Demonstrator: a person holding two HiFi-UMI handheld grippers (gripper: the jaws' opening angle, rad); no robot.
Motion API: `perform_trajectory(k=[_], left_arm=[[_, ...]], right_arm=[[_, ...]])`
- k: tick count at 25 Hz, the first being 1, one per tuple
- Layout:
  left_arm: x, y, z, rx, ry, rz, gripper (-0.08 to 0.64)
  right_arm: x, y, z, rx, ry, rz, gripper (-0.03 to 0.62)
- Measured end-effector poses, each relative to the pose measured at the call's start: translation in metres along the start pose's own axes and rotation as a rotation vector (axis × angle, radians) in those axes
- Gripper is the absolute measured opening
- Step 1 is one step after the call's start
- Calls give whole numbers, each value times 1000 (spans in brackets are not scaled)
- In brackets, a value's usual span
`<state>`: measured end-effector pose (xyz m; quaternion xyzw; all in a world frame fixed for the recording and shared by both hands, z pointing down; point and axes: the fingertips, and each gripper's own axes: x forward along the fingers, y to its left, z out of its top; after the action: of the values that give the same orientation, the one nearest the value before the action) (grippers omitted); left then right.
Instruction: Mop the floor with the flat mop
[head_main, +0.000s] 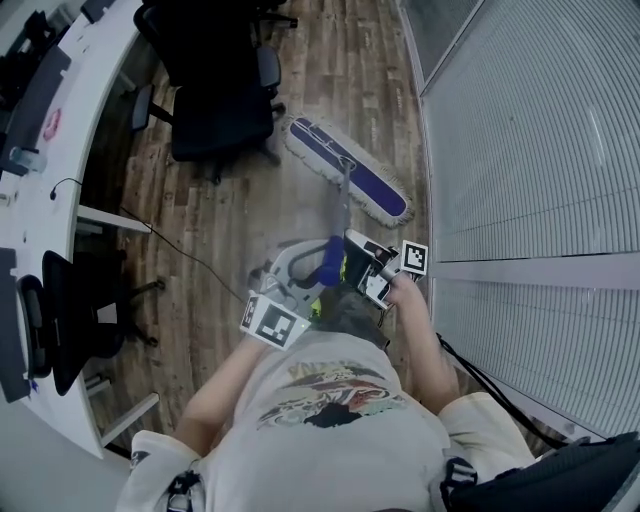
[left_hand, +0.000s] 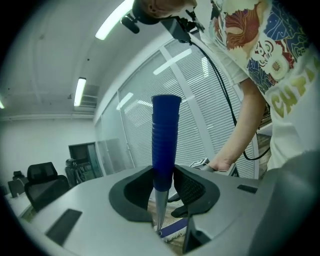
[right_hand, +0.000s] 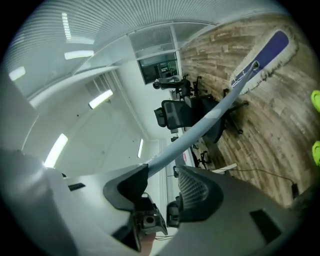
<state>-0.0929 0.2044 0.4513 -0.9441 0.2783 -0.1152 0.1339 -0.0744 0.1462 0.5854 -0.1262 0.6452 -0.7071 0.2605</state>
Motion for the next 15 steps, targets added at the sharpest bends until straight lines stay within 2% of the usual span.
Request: perform_trajectory(k=[5, 11, 15], left_arm=[[-3, 5, -5, 2, 1, -8, 112], [-15, 3, -11, 25, -4, -36, 112], [-27, -7, -19, 61, 13, -66, 112]], right_arm=[[10, 7, -1, 96, -30, 96, 178], [21, 10, -9, 147, -28, 132, 191], [22, 1, -22, 146, 5, 97, 193]])
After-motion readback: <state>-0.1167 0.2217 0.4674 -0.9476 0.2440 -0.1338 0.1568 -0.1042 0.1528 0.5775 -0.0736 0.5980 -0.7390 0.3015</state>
